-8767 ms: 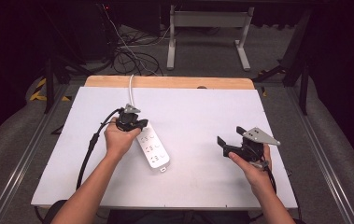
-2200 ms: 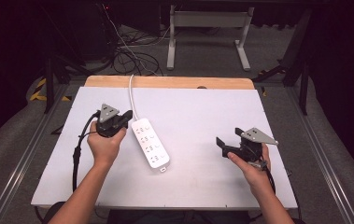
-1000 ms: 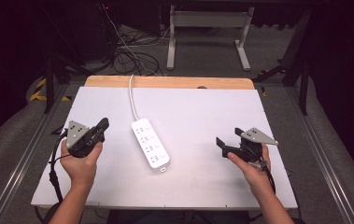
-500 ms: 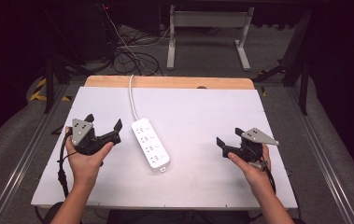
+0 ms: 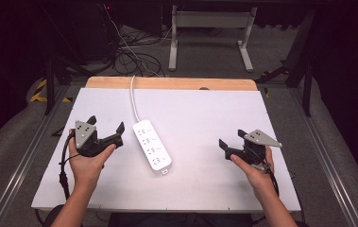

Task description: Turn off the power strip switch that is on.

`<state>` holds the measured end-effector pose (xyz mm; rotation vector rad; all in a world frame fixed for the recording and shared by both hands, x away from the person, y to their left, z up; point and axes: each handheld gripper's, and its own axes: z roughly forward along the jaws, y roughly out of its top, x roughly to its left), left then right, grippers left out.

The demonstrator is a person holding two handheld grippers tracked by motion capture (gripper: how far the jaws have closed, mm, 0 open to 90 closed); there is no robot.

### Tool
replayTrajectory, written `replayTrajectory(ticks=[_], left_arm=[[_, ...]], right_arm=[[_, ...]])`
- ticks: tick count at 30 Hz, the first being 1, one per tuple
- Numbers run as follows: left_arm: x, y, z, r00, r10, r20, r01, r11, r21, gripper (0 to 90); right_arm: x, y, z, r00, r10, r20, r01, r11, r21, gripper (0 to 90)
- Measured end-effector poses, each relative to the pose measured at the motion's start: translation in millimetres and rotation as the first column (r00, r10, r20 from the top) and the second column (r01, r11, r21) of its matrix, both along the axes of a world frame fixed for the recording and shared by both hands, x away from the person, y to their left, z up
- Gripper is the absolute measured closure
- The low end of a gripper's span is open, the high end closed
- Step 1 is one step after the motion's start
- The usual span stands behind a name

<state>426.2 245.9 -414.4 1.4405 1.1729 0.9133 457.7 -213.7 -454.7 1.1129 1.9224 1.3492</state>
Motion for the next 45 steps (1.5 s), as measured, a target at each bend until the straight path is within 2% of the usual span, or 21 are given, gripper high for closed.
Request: replayTrajectory(ticks=[10,19,22,37,45], left_arm=[[1.1,0.8,-1.2,1.0,0.004,-0.009,-0.004,1.0,-0.002,4.4],[1.6,1.6,-1.6,0.9999,0.009,-0.011,-0.009,0.9997,-0.021,3.0],[0.8,1.6,-2.1,0.9999,0.011,0.0,-0.011,0.9997,-0.021,2.9],[-3.5,4.1,-3.8,0.9997,0.024,-0.004,-0.024,0.9997,-0.008,3.3],[-3.3,4.3,-4.0,0.9996,0.026,-0.006,-0.026,0.9996,-0.008,3.3]], right_arm=[[0.0,0.3,-0.2,1.0,-0.001,-0.001,0.001,1.0,-0.004,15.7],[-0.5,-0.4,-0.1,1.0,0.002,-0.001,-0.002,1.0,0.0,15.7],[-0.3,-0.1,0.1,1.0,0.003,0.001,-0.003,1.0,0.001,15.9],[4.4,5.6,0.2,0.9998,0.018,0.001,-0.018,1.0,0.001,15.1],[4.5,5.4,1.1,0.9998,0.013,0.013,-0.013,1.0,0.012,10.5]])
